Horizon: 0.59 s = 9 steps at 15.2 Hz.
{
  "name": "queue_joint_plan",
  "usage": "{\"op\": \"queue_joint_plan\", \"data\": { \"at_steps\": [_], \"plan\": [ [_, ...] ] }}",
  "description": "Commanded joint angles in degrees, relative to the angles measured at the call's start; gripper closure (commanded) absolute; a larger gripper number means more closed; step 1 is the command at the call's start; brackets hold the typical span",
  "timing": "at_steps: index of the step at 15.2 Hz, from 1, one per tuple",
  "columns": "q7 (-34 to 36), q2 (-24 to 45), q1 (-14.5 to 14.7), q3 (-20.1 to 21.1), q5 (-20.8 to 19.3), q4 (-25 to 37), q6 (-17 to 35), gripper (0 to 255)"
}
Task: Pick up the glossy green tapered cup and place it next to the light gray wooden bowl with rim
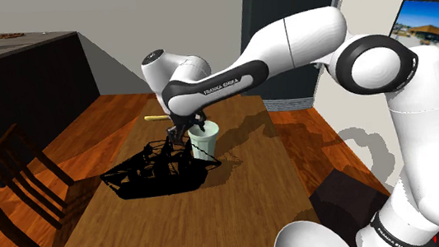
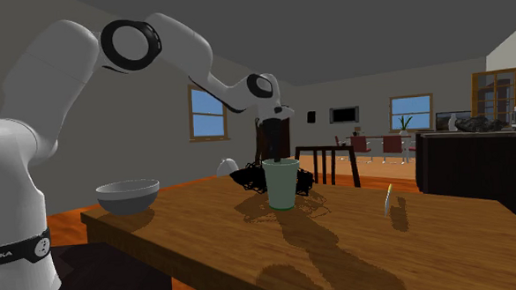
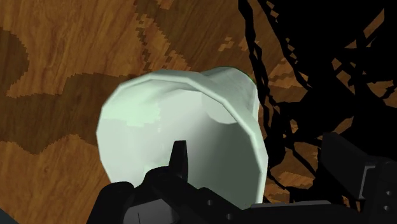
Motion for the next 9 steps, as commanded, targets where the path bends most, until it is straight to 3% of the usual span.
{"op": "queue_joint_plan", "data": {
  "at_steps": [1, 8, 9],
  "plan": [
    [0.14, 0.11, -0.32, -0.13, -0.17, -1.1, 1.25, 0],
    [0.14, 0.11, -0.32, -0.13, -0.17, -1.1, 1.25, 0],
    [0.14, 0.11, -0.32, -0.13, -0.17, -1.11, 1.25, 255]
  ]
}}
